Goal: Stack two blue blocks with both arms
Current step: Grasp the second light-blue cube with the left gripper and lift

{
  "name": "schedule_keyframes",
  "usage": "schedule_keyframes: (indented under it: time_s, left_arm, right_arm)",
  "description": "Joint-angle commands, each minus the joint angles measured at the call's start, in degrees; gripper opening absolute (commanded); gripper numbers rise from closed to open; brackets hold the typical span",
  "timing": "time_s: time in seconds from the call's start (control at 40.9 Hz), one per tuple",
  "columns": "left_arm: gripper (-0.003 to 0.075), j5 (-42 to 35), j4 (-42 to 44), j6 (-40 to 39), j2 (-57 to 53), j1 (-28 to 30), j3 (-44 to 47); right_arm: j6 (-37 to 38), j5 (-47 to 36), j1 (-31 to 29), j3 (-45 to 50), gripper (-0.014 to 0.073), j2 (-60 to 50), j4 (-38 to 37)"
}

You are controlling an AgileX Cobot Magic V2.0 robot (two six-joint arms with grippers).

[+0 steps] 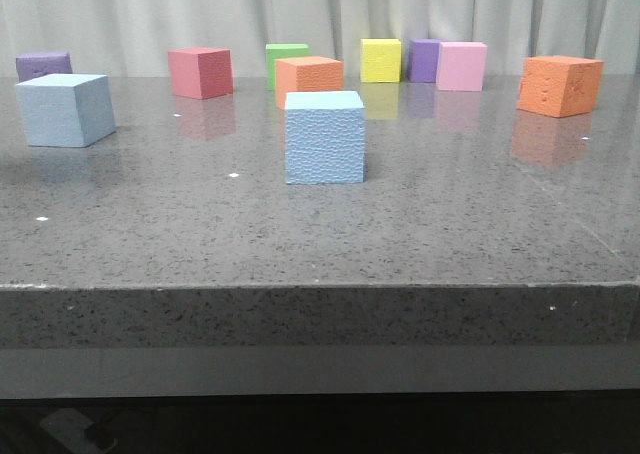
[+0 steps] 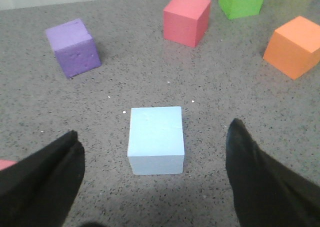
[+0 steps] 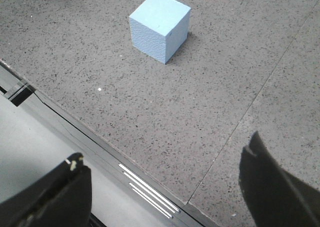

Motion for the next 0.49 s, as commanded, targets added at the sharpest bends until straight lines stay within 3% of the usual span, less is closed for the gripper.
schedule_keyframes:
  time_s: [0.0, 0.244, 0.464]
  left_arm:
    - [0.0568, -1.6, -0.1, 0.4, 3.5, -0.5, -5.1]
    - [0.0568, 5.1, -0.2, 0.3, 15.6, 0.1, -14.9]
    - [0.0570, 6.5, -0.2, 0.0, 22.1, 0.3, -19.6]
  right_arm:
    - [-0.5, -3.3, -0.3, -1.4, 0.0608, -0.5, 0.5]
    - [-0.5, -3.3, -0.3, -1.4, 0.0608, -0.5, 0.5]
    - [-0.5, -3.3, -0.3, -1.4, 0.0608, -0.5, 0.5]
